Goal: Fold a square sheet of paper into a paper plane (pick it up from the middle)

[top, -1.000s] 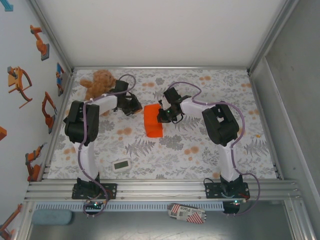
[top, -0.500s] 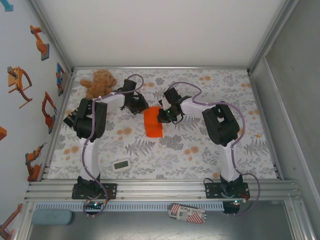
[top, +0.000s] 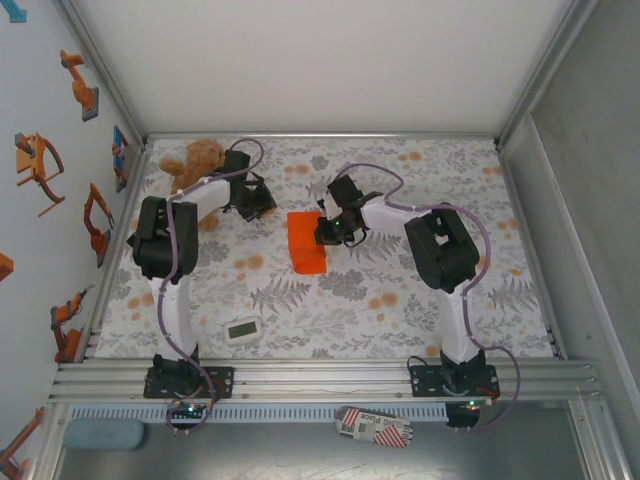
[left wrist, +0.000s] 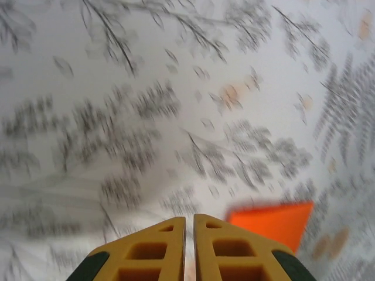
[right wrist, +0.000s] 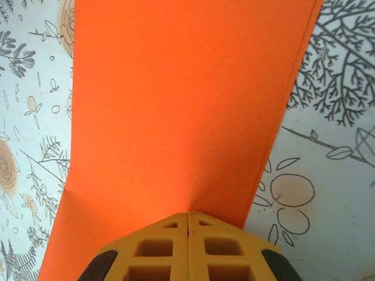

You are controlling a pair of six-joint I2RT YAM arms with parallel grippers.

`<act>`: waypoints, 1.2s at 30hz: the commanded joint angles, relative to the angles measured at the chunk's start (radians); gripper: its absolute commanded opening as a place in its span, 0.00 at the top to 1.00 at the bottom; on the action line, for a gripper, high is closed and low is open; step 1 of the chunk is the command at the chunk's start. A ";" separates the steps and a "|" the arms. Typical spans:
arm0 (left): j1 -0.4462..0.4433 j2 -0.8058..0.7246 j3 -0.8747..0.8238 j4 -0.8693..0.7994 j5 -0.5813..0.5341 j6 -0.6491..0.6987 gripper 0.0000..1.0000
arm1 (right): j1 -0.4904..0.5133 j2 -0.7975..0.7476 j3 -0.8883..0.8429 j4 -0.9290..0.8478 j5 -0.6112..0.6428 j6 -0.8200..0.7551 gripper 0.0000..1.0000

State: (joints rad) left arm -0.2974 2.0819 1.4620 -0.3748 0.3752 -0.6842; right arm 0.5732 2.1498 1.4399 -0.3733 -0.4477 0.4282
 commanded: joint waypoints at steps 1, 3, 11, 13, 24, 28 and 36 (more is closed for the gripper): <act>-0.070 -0.132 -0.092 0.048 0.041 -0.053 0.88 | -0.012 0.121 -0.088 -0.203 0.234 -0.022 1.00; -0.108 -0.153 -0.164 0.100 0.073 -0.100 0.89 | -0.013 0.123 -0.089 -0.203 0.234 -0.020 1.00; -0.177 -0.138 -0.285 0.144 0.137 -0.152 0.94 | -0.012 0.126 -0.090 -0.205 0.232 -0.020 1.00; -0.179 -0.118 -0.284 0.132 0.150 -0.144 0.95 | -0.012 0.127 -0.088 -0.204 0.232 -0.020 1.00; -0.158 -0.103 -0.349 -0.058 0.038 0.042 0.96 | -0.012 0.134 -0.088 -0.206 0.237 -0.015 1.00; -0.084 -0.175 -0.444 -0.050 0.047 0.052 0.96 | -0.012 0.136 -0.088 -0.206 0.242 -0.014 1.00; -0.099 -0.336 -0.422 0.027 0.164 -0.021 0.95 | -0.012 0.135 -0.090 -0.210 0.244 -0.015 1.00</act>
State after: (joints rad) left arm -0.3573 1.7882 1.0077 -0.3523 0.4969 -0.6777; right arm 0.5732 2.1502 1.4399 -0.3748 -0.4473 0.4282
